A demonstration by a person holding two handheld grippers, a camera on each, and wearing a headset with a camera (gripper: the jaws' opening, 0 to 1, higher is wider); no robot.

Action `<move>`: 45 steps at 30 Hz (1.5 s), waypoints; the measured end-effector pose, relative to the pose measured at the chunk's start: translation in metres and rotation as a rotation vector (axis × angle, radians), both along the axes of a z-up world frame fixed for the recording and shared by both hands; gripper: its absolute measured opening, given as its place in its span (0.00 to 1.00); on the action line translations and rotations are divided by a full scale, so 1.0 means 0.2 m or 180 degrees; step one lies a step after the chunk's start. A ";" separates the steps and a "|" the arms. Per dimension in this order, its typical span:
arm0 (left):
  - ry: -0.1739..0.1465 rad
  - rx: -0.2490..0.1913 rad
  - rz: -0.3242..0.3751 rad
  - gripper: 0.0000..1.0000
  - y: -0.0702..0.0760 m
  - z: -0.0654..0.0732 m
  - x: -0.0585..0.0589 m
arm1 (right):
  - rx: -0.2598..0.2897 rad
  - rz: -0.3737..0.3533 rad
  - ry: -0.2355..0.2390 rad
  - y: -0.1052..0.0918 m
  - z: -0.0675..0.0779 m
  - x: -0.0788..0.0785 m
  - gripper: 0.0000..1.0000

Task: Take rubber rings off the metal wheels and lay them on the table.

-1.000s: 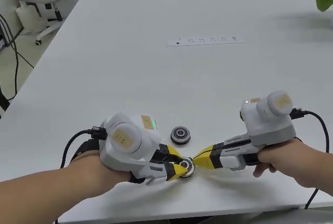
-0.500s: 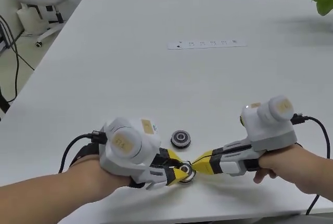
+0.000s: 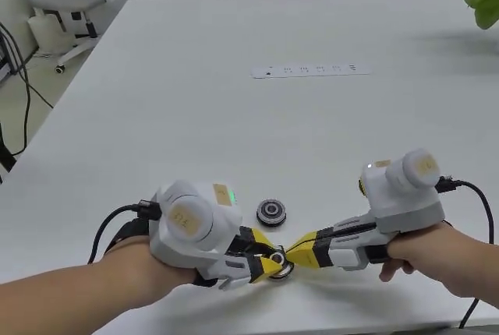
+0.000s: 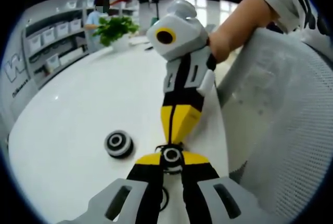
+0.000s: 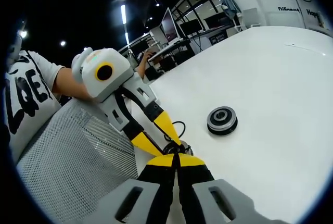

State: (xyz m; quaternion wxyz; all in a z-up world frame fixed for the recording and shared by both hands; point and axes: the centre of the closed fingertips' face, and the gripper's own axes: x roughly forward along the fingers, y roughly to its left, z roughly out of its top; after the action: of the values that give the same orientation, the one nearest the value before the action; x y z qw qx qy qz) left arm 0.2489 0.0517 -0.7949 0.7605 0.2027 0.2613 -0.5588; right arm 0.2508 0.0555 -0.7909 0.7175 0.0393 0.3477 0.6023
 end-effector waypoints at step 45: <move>-0.0011 -0.0013 -0.0123 0.17 0.01 0.01 -0.01 | 0.0145 -0.0081 0.0040 -0.01 0.04 0.02 0.00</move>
State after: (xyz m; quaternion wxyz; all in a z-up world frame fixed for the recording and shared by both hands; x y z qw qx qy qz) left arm 0.2471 0.0530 -0.7920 0.7505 0.2071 0.2550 -0.5735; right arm 0.2543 0.0544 -0.7823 0.7218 0.0638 0.3379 0.6007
